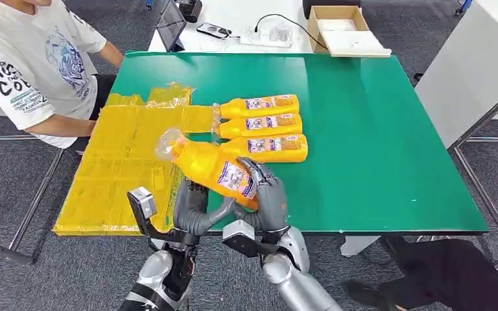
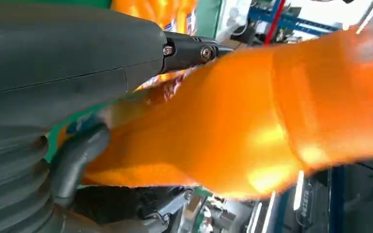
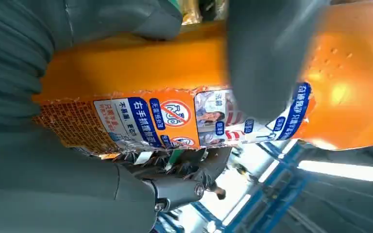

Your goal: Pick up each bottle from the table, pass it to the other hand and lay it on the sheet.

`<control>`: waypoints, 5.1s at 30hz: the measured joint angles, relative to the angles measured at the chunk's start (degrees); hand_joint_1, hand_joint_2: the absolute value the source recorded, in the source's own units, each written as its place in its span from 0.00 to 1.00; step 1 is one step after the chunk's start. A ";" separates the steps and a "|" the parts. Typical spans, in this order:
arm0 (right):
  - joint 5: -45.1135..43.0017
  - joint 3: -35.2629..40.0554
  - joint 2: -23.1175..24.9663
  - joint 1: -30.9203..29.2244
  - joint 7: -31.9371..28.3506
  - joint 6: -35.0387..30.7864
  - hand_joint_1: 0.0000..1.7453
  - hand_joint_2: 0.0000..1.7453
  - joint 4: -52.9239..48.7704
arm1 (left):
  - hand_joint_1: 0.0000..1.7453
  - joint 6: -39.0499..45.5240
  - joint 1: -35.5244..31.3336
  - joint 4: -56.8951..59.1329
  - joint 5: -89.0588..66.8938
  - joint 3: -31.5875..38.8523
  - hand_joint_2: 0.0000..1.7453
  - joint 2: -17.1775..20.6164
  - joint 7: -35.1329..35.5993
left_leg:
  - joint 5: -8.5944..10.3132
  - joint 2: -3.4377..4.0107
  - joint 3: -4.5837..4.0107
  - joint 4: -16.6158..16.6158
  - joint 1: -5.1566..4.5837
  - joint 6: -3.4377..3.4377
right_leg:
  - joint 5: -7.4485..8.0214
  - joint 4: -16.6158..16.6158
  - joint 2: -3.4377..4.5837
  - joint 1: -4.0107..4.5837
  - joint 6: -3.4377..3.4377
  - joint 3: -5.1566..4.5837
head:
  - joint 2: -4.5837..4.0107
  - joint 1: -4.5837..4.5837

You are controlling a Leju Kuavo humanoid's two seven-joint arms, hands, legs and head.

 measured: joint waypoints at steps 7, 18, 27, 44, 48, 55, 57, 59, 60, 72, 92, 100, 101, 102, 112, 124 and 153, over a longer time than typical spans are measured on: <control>3.59 3.04 0.24 -0.01 0.07 -0.31 1.00 1.00 1.94 | 0.00 -2.34 -0.27 1.62 5.42 0.63 1.00 0.00 1.14 | 0.00 0.03 0.00 0.00 0.00 0.00 | 0.00 0.00 0.01 0.01 0.00 -0.02 | 0.00 0.00; 2.96 5.56 0.39 -0.96 0.04 -0.35 1.00 1.00 4.40 | 0.00 -3.19 -0.17 1.79 7.63 1.97 1.00 -0.02 1.14 | 0.00 0.05 -0.01 0.00 0.00 0.00 | 0.00 0.00 0.01 0.00 0.00 -0.05 | 0.00 0.00; -1.04 8.33 0.41 -1.37 0.15 2.18 1.00 1.00 6.27 | 0.02 -5.09 0.16 1.79 11.67 3.02 1.00 -0.17 1.64 | 0.00 0.06 0.00 0.00 0.00 0.00 | 0.00 0.00 0.01 0.00 0.00 -0.06 | 0.00 0.00; -3.34 11.18 1.18 -2.98 0.22 3.08 1.00 1.00 9.86 | 1.00 -6.27 0.95 1.77 12.96 4.50 1.00 -0.33 0.37 | 0.00 0.12 -0.01 0.00 0.00 0.00 | 0.00 0.00 0.03 0.00 0.00 -0.11 | 0.00 -0.02; -3.27 11.11 1.51 -3.12 0.13 3.14 0.00 1.00 10.36 | 1.00 -6.17 1.09 1.77 12.51 4.72 1.00 -0.35 -0.11 | 0.00 0.13 -0.01 0.00 0.00 0.00 | 0.00 0.00 0.04 0.00 0.00 -0.12 | 0.00 -0.02; -2.07 8.18 2.62 -2.88 -0.20 4.41 0.00 0.00 12.24 | 1.00 -0.85 0.98 1.07 6.05 4.74 1.00 -0.35 -2.49 | 0.00 0.13 -0.02 0.00 0.00 0.00 | 0.00 0.00 0.04 0.01 0.00 -0.11 | 0.00 0.00; -2.07 6.94 2.73 -2.53 -0.20 5.90 0.00 0.00 11.53 | 1.00 4.46 0.83 0.66 1.11 4.68 1.00 -0.35 -4.34 | 0.00 0.13 -0.02 0.00 0.00 0.00 | 0.01 0.00 0.04 0.01 0.00 -0.11 | 0.00 0.00; -2.09 5.95 2.75 -1.32 -0.11 6.42 0.00 0.00 9.13 | 1.00 11.43 0.28 0.46 -3.66 4.76 1.00 -0.35 -6.80 | 0.01 0.06 -0.05 0.00 0.00 0.00 | 0.01 0.00 0.02 0.00 0.00 -0.10 | 0.00 -0.04; -2.11 5.41 2.69 -0.65 -0.11 6.42 0.00 0.00 7.08 | 1.00 16.08 -0.26 0.42 -6.19 5.06 1.00 -0.33 -8.41 | 0.01 0.05 -0.06 0.00 0.00 0.00 | 0.01 0.00 0.03 0.01 0.00 -0.11 | 0.00 0.04; -1.22 2.56 2.27 2.10 0.48 7.27 0.00 0.00 -5.86 | 1.00 24.02 -4.96 0.48 -10.86 9.46 1.00 -0.33 -9.90 | 0.02 0.04 -0.06 0.00 0.00 0.00 | 0.01 0.01 0.03 0.00 0.00 -0.07 | 0.00 0.02; -11.14 2.45 -0.07 2.71 -0.13 2.40 0.00 0.00 -15.12 | 1.00 45.11 -22.94 26.39 -105.60 30.80 1.00 7.61 10.46 | 0.07 0.08 -0.03 0.00 0.02 -0.01 | 0.02 0.04 0.05 0.06 -0.01 -0.07 | 0.00 0.00; -11.71 3.22 -0.39 2.06 -0.13 4.37 0.00 0.00 -15.12 | 1.00 45.20 -26.81 39.00 -102.31 26.16 1.00 12.64 18.10 | 0.07 0.05 -0.08 0.00 0.04 -0.01 | 0.01 0.05 0.04 0.03 -0.01 -0.09 | 0.00 0.02; -11.71 3.22 -0.42 2.05 -0.11 4.39 0.00 0.00 -15.12 | 1.00 45.20 -27.33 40.47 -101.94 25.70 1.00 13.11 18.10 | 0.07 0.05 -0.08 0.00 0.04 -0.01 | 0.01 0.05 0.04 0.03 -0.01 -0.08 | 0.00 0.04; -11.69 3.22 -0.42 2.04 -0.11 4.56 0.00 0.00 -15.12 | 1.00 45.18 -27.84 42.11 -101.30 25.51 1.00 13.38 18.03 | 0.07 0.04 -0.08 0.00 0.03 -0.01 | 0.01 0.05 0.04 0.02 -0.01 -0.08 | 0.00 0.04; -10.18 3.09 -0.42 2.06 -0.11 7.10 0.00 0.00 -14.29 | 0.00 39.08 -29.02 49.18 -95.55 25.22 1.00 15.19 14.90 | 0.07 0.02 -0.08 0.00 0.03 -0.01 | 0.01 0.05 0.03 0.03 -0.01 -0.07 | 0.00 0.02; -9.33 2.65 -0.31 2.09 -0.13 8.35 0.00 0.00 -12.92 | 0.00 32.02 -29.22 50.21 -87.78 29.18 0.00 14.93 9.42 | 0.07 0.01 0.04 -0.01 0.03 -0.01 | 0.01 0.04 0.02 0.02 -0.02 0.03 | 0.00 0.04; -1.36 -1.57 0.06 1.78 5.40 13.92 0.00 1.00 -9.98 | 0.00 25.99 -29.36 39.93 -41.06 39.32 1.00 8.55 -9.88 | 0.14 -0.09 0.25 -0.02 0.02 0.06 | 0.02 0.04 -0.09 0.02 -0.01 0.31 | 0.00 0.02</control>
